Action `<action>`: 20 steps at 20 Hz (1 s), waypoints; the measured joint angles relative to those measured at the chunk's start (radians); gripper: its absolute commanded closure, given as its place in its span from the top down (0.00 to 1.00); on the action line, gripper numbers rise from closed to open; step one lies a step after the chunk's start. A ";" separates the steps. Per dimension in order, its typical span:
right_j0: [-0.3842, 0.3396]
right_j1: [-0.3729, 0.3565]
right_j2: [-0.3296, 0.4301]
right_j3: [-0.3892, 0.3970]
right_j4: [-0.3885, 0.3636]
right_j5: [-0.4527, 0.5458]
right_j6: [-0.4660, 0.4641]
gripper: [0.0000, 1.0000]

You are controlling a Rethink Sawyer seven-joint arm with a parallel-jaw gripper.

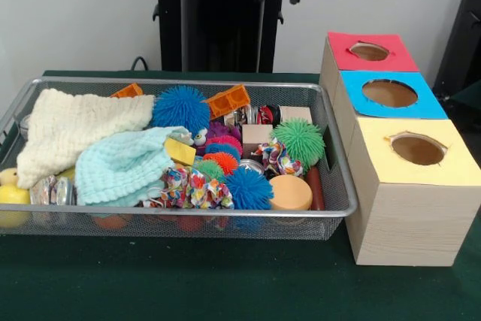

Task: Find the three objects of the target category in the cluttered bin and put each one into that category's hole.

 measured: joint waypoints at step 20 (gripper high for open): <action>-0.214 0.251 0.031 -0.226 -0.240 -0.141 0.000 1.00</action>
